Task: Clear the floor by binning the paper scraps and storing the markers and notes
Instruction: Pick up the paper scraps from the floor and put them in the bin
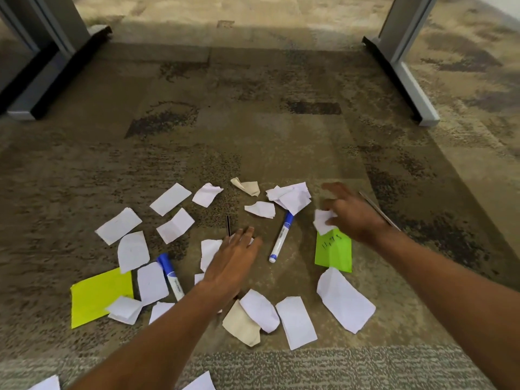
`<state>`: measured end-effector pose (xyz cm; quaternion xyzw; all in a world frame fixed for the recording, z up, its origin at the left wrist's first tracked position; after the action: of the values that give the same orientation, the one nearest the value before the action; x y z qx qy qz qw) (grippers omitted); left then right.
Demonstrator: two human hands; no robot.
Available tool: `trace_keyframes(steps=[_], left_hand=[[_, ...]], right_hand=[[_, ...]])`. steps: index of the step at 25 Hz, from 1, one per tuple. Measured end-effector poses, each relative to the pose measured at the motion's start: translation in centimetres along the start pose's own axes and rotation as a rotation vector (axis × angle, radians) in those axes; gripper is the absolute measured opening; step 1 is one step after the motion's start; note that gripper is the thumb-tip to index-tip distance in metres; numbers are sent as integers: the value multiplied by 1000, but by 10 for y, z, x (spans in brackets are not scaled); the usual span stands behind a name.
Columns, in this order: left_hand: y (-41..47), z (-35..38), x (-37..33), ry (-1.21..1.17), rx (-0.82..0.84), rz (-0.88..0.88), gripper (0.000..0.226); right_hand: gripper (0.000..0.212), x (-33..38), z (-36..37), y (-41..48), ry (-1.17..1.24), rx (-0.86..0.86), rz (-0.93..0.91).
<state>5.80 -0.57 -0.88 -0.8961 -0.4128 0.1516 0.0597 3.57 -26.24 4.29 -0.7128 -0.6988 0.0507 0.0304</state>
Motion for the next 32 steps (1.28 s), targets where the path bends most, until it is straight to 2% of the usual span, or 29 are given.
trace_keyframes(steps=[2, 4, 6, 8, 11, 14, 16, 19, 23, 25, 27, 29, 32], left_hand=[[-2, -7, 6, 2, -26, 49, 82], [-5, -15, 15, -6, -52, 94, 84], [-8, -21, 28, 30, -68, 124, 81], [-10, -24, 45, 107, -66, 100, 71], [-13, -21, 66, 144, -3, -59, 72], [-16, -12, 71, 92, 80, -84, 67], [-19, -10, 69, -22, 61, -101, 62], [-24, -9, 67, -130, 104, -124, 78], [-30, -22, 70, -191, 166, -107, 85], [-34, -30, 73, -220, 208, -90, 89], [-37, -32, 74, -182, 243, -74, 89], [-38, -31, 72, -163, 225, -83, 82], [-36, -29, 66, -158, 183, -125, 73]], right_hand=[[42, 17, 0, 17, -139, 22, -163], [29, 32, -1, 32, -155, -12, -292], [29, 43, 2, 47, -167, 62, -297], [43, 49, 6, 60, -180, 174, -245], [61, 53, 12, 75, -132, 336, -246], [55, 50, 12, 84, -156, 417, -265], [49, 49, 13, 86, -178, 412, -278], [44, 45, 13, 81, -293, 310, -368], [33, 41, 9, 72, -308, 179, -295], [30, 37, 1, 67, -214, 153, -207], [38, 29, -6, 58, -73, 134, -134], [46, 22, -9, 48, 55, 121, -81], [46, 15, -12, 36, 117, 179, -10]])
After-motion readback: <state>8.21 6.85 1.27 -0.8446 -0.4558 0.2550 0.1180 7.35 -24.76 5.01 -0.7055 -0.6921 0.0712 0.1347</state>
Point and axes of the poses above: each hand's wrist, its own y-axis towards the middle knuckle, its own z-axis out of the palm, x = y × z, the point moved 2 cm from there along y, towards the middle knuckle, and after that the axes turned 7 degrees about -y, right-handed, at the moved point
